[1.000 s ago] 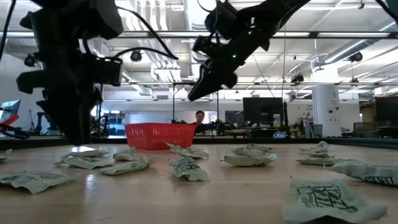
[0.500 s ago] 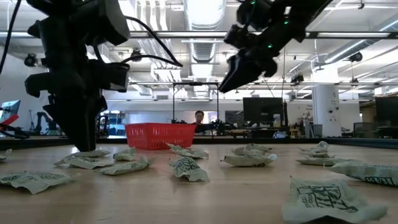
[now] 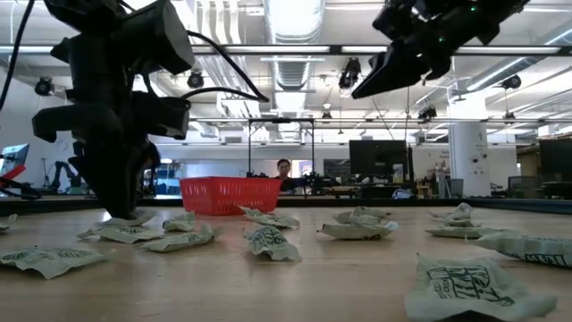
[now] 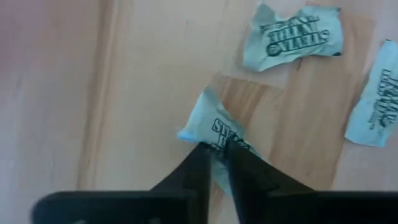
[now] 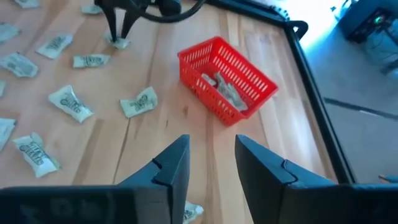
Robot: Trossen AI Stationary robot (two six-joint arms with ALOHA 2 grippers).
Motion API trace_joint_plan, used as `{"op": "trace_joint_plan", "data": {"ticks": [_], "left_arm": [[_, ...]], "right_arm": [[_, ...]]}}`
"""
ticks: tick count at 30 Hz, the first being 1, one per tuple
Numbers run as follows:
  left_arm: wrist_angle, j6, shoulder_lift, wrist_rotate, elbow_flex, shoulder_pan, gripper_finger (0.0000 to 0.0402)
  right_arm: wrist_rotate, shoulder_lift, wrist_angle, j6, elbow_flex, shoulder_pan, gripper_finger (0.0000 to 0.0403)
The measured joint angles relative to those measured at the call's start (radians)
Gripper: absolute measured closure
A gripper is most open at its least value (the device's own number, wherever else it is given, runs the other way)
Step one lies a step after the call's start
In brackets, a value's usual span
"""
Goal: Pick and place Stevia / Truvia into bins
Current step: Put the white stevia packet into the red bin
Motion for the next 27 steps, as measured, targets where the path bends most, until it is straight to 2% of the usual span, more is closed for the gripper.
{"op": "trace_joint_plan", "data": {"ticks": [4,8,11,15,19,21,27], "left_arm": [[-0.014,0.008,-0.035,-0.028,0.004,0.000,0.0395],[-0.065,0.030,-0.076,-0.132,0.024,0.000,0.0394],[-0.102,0.039,-0.107,-0.256,0.041,0.000,0.0394],[-0.099,0.126,-0.141,-0.452,0.044,0.000,0.0394],[-0.064,0.219,-0.152,-0.685,0.044,0.004,0.0394],[-0.022,0.280,-0.151,-0.769,0.041,0.013,0.0394],[0.189,0.489,-0.140,-0.786,0.027,0.097,0.0394]], "right_arm": [[0.001,-0.057,0.005,0.005,-0.035,0.000,0.0289],[0.000,-0.085,0.009,0.022,-0.063,0.000,0.0289],[0.001,-0.079,0.006,0.053,-0.088,0.000,0.0291],[0.000,-0.043,0.001,0.060,-0.120,0.000,0.0295],[0.001,0.000,-0.003,0.060,-0.139,-0.001,0.0300],[0.001,0.021,-0.011,0.063,-0.150,-0.001,0.0302],[0.001,0.083,0.004,0.064,-0.154,-0.001,0.0308]]}}
